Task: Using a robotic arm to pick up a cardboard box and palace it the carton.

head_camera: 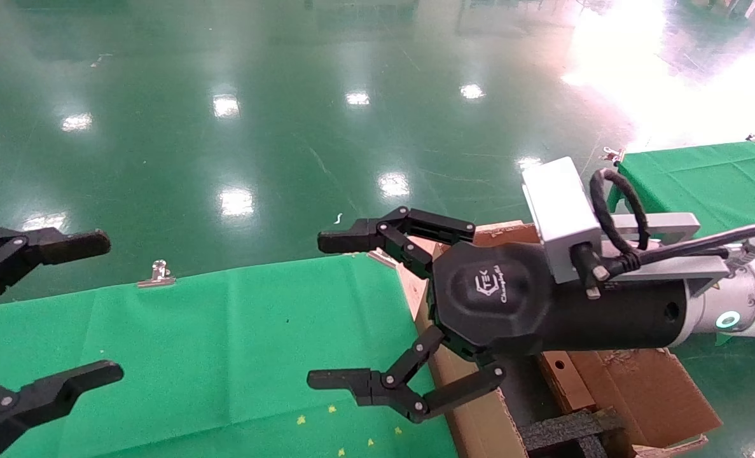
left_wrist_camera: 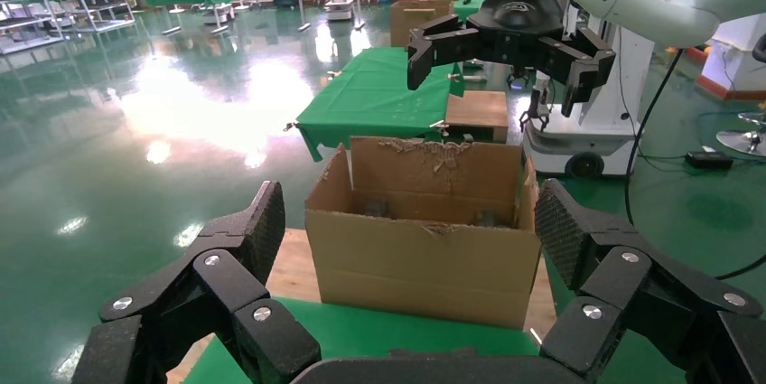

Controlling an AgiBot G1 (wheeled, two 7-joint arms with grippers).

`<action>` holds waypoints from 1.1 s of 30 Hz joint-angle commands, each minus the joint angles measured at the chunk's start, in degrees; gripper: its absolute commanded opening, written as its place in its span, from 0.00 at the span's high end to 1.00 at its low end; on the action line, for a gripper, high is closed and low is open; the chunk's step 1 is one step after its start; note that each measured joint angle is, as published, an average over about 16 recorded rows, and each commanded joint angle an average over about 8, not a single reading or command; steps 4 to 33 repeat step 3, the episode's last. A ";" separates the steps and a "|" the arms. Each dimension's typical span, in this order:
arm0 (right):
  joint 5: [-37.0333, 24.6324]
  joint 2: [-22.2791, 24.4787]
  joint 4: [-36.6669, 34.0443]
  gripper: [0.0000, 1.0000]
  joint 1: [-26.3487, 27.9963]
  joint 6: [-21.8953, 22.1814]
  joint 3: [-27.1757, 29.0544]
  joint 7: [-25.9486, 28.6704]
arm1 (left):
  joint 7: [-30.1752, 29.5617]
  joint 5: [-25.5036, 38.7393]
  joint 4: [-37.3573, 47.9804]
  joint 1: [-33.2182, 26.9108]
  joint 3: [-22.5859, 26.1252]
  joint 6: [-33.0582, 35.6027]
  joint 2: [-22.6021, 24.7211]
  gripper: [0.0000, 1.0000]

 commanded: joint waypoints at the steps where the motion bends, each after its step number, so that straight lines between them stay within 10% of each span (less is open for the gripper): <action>1: 0.00 0.09 -0.04 0.00 0.25 0.22 -0.46 0.02 | 0.00 0.00 0.00 0.00 0.00 0.00 0.00 0.00; 33: 0.00 0.11 -0.06 0.00 0.31 0.29 -0.57 0.03 | 0.00 0.00 0.00 0.00 0.00 0.00 0.00 0.00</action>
